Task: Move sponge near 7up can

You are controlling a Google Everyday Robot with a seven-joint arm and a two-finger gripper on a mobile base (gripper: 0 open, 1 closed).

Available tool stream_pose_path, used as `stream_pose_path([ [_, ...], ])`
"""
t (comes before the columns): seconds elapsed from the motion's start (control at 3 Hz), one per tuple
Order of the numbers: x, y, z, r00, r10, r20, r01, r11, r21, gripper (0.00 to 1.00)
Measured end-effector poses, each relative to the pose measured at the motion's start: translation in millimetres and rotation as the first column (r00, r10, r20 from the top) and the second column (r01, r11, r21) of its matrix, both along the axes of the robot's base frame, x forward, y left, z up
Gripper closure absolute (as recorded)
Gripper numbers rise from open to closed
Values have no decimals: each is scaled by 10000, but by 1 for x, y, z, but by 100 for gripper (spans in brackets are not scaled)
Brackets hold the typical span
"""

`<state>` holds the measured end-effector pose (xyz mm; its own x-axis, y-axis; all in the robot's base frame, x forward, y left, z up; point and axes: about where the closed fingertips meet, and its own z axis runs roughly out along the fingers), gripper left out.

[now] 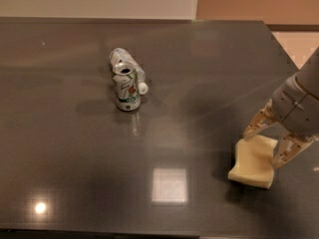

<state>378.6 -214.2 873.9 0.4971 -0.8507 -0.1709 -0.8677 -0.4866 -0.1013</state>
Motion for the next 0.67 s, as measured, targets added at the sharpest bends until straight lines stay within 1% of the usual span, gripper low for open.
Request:
stream_pose_path([
  [0.33, 14, 38, 17, 9997, -44, 256, 34, 9993, 378, 100],
  [0.67, 31, 75, 28, 9988, -85, 488, 53, 9978, 657, 100],
])
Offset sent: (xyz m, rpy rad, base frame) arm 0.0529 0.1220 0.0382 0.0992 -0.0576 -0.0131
